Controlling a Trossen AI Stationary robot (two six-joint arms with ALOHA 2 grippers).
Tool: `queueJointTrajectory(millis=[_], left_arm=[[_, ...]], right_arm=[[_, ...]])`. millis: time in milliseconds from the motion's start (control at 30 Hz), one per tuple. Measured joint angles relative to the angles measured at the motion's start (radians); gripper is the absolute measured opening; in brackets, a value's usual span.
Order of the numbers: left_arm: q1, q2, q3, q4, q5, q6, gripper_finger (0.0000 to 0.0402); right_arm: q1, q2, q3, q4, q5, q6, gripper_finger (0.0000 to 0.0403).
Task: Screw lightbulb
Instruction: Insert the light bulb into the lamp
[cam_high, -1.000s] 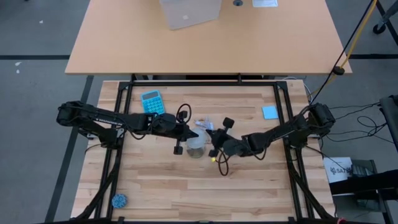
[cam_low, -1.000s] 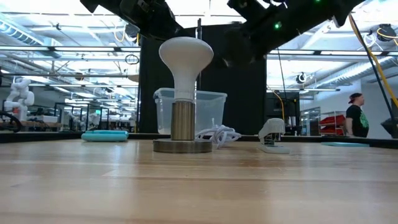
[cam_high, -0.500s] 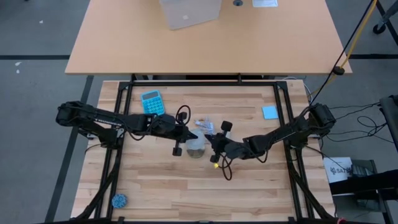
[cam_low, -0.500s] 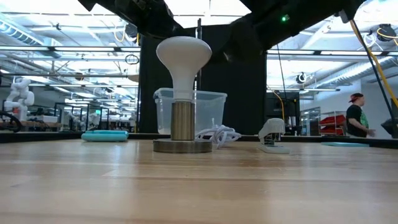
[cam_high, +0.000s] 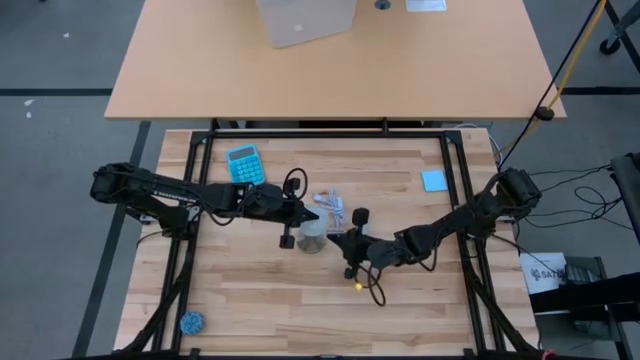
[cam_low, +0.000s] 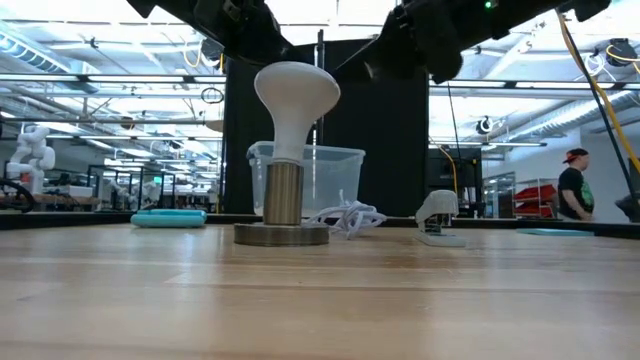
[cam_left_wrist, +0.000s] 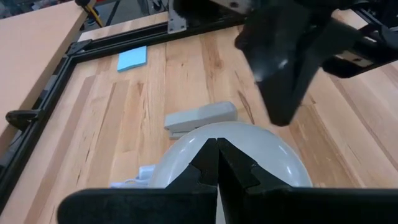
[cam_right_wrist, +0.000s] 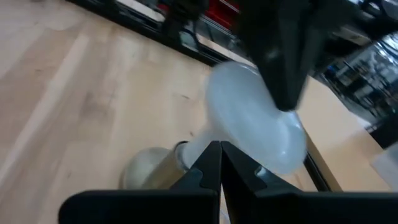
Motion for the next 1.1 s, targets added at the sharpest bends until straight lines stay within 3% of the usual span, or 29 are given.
queueJointTrajectory(millis=[233,433,800,967,1100], left_arm=[[-0.010,-0.001,0.000,0.000,0.000,0.000,0.0000],[-0.037,-0.031,-0.001,-0.005,-0.003,0.003,0.0000],[-0.060,-0.048,-0.003,-0.017,-0.042,-0.004,0.0000],[-0.061,-0.049,-0.003,-0.021,-0.055,-0.005,0.0000],[-0.067,-0.050,-0.002,-0.021,-0.055,-0.004,0.0000]], right_arm=[[0.003,0.000,0.000,0.000,0.023,-0.009,0.0000],[0.003,0.000,-0.001,-0.009,0.125,-0.003,0.0000],[0.002,0.000,-0.001,0.034,0.133,-0.018,0.0000],[-0.002,0.000,-0.001,0.036,0.247,0.002,0.0000],[-0.025,0.000,-0.002,0.042,0.256,0.028,0.0000]])
